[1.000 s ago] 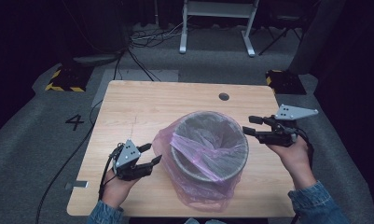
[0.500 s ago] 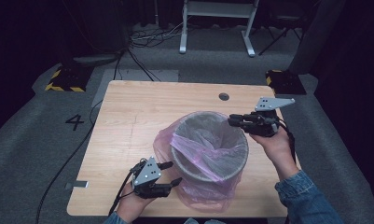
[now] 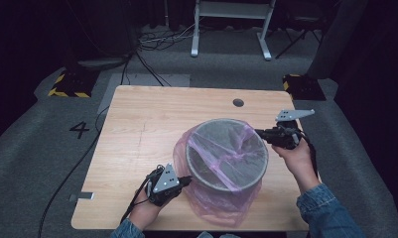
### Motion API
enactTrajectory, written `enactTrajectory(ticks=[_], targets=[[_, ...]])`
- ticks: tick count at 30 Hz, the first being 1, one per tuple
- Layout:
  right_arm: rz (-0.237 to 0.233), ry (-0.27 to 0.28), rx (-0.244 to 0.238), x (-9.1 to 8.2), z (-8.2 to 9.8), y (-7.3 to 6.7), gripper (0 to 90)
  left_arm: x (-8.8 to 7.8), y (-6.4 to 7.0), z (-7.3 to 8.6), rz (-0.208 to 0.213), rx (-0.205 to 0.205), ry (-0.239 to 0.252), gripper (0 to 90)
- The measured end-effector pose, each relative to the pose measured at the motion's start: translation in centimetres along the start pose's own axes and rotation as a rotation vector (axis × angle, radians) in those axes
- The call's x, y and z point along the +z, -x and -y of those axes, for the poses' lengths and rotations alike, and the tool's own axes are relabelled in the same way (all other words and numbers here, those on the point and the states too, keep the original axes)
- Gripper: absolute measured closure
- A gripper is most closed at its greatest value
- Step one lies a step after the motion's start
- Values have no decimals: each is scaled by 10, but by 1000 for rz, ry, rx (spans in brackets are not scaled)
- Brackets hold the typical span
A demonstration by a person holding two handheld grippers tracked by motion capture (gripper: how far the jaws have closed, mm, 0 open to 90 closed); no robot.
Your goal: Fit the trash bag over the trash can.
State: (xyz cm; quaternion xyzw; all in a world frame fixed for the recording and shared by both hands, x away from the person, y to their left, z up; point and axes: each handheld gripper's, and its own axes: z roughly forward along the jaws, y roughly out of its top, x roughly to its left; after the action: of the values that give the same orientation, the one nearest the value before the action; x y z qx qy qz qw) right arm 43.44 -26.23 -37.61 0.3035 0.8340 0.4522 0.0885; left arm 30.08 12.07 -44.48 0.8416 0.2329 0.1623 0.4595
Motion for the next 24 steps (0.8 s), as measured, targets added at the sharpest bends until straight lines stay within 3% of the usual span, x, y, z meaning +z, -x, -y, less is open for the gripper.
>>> enactTrajectory(ticks=[6,9,12,15,17,20,21,22,24], targets=[[-76,-51,45,15,33,-4,898,17,-18,10,-73,-8,-89,900],[-101,-42,58,13,44,-9,896,26,-28,15,-102,-18,-145,900],[-114,-41,63,9,52,-14,895,35,-34,18,-90,-39,-173,900],[-129,-64,67,9,60,-17,896,42,-30,19,-82,-8,-218,900],[-129,-72,67,11,65,-19,896,44,-28,19,-78,4,-220,900],[-134,-67,71,11,73,-20,895,40,-28,19,-70,-11,-205,899],[-133,-68,68,11,75,-20,868,37,-28,20,-74,-15,-193,897],[-121,-67,67,10,75,-20,786,34,-29,21,-86,-25,-171,876],[-80,-45,64,5,75,-19,653,27,-31,23,-99,-57,-131,672]])
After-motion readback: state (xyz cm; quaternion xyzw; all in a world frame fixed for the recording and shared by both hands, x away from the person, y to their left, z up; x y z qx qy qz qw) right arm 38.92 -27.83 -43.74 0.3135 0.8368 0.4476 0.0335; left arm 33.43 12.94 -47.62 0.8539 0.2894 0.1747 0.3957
